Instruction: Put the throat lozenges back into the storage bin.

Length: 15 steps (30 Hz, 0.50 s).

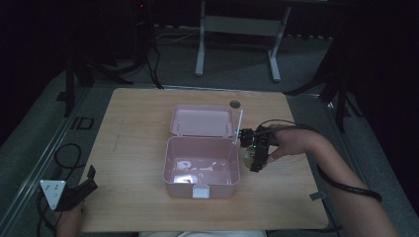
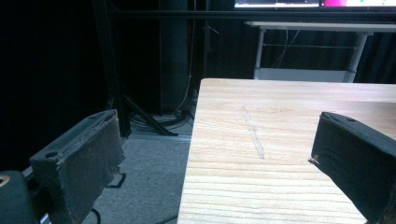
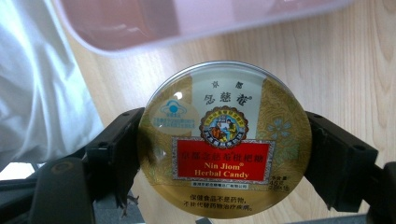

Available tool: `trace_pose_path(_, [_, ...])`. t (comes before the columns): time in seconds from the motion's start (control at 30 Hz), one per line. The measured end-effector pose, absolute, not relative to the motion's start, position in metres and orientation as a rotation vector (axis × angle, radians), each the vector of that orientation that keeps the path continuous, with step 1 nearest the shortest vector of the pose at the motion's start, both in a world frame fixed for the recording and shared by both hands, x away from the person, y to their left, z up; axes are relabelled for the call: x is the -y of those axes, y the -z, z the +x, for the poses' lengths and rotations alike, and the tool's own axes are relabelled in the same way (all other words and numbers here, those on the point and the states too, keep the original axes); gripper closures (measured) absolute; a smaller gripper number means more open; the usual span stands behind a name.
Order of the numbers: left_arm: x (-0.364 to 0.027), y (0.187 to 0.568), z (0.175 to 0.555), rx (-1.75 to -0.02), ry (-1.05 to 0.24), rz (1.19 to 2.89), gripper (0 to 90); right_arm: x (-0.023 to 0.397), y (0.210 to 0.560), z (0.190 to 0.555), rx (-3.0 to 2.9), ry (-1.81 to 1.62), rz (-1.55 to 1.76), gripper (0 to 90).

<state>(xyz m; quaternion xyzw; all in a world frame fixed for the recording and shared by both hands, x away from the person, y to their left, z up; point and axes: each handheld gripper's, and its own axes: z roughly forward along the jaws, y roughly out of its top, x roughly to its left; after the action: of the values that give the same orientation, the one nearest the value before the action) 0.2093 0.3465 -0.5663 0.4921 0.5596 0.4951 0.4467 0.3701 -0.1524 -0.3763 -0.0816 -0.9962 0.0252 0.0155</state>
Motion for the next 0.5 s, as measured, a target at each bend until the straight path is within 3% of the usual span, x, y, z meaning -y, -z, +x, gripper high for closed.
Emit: trace_pose_path(0.5, [-0.347,0.566,0.209,-1.387,-1.219,1.215,2.5,0.102,0.372,0.357,3.084,-0.016,-0.083,20.1])
